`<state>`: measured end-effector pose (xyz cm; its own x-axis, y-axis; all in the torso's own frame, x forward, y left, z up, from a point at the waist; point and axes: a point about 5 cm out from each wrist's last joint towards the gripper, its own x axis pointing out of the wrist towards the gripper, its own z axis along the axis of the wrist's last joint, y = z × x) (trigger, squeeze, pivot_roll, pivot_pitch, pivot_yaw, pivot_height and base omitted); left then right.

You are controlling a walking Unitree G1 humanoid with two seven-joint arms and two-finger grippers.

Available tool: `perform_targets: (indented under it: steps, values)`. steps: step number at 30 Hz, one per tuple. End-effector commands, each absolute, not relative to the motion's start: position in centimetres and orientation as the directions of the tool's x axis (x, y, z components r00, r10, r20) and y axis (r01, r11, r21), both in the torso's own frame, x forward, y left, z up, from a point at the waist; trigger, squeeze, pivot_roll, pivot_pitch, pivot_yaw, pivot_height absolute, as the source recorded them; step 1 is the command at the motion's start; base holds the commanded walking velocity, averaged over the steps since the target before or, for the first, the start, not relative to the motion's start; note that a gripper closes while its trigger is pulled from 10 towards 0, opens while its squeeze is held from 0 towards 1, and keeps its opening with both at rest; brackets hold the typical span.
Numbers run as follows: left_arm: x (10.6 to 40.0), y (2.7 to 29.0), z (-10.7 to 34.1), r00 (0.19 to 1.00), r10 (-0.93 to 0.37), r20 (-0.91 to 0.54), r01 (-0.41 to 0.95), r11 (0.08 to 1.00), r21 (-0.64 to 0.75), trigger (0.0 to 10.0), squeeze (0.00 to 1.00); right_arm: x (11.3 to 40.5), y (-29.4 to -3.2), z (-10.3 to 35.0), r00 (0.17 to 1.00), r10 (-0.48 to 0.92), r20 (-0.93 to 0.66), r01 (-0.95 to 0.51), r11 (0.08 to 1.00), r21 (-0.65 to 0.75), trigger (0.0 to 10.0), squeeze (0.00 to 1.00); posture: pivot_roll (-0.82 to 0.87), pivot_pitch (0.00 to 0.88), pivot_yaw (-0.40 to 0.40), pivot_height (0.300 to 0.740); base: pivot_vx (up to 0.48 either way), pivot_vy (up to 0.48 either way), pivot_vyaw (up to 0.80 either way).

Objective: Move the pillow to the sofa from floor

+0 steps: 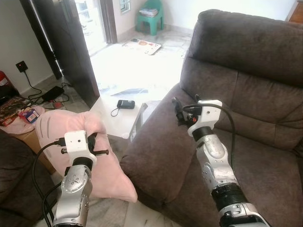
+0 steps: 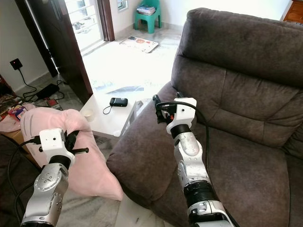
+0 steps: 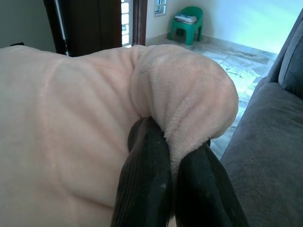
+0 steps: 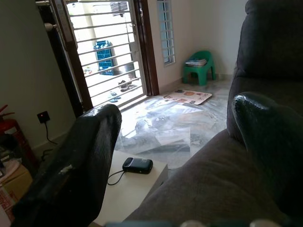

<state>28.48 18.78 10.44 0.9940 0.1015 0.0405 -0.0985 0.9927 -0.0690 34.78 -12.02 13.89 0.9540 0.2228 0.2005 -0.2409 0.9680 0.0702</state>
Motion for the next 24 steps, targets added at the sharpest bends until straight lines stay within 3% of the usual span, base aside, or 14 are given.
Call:
perform_targets:
  steps: [1,4,24]
  values:
    - [28.83,17.92,13.31,0.983,0.061,0.174,-0.047,0.995,-0.082,10.0,0.00,34.86,-12.24,13.81,0.956,0.219,0.196,-0.236,0.970,0.067,10.0,0.00,0.09,0.000,0.006,0.734,0.000,0.000,0.00]
    - [28.89,17.86,13.33,0.983,0.059,0.176,-0.045,0.995,-0.084,10.0,0.00,34.90,-12.24,13.87,0.956,0.218,0.197,-0.235,0.970,0.065,10.0,0.00,0.09,0.000,0.004,0.734,0.000,0.000,0.00]
    - [28.81,17.72,13.19,0.984,0.062,0.170,-0.047,0.995,-0.090,10.0,0.00,34.96,-12.44,13.72,0.959,0.217,0.185,-0.230,0.972,0.056,10.0,0.00,0.09,0.017,-0.004,0.734,-0.266,0.000,0.00]
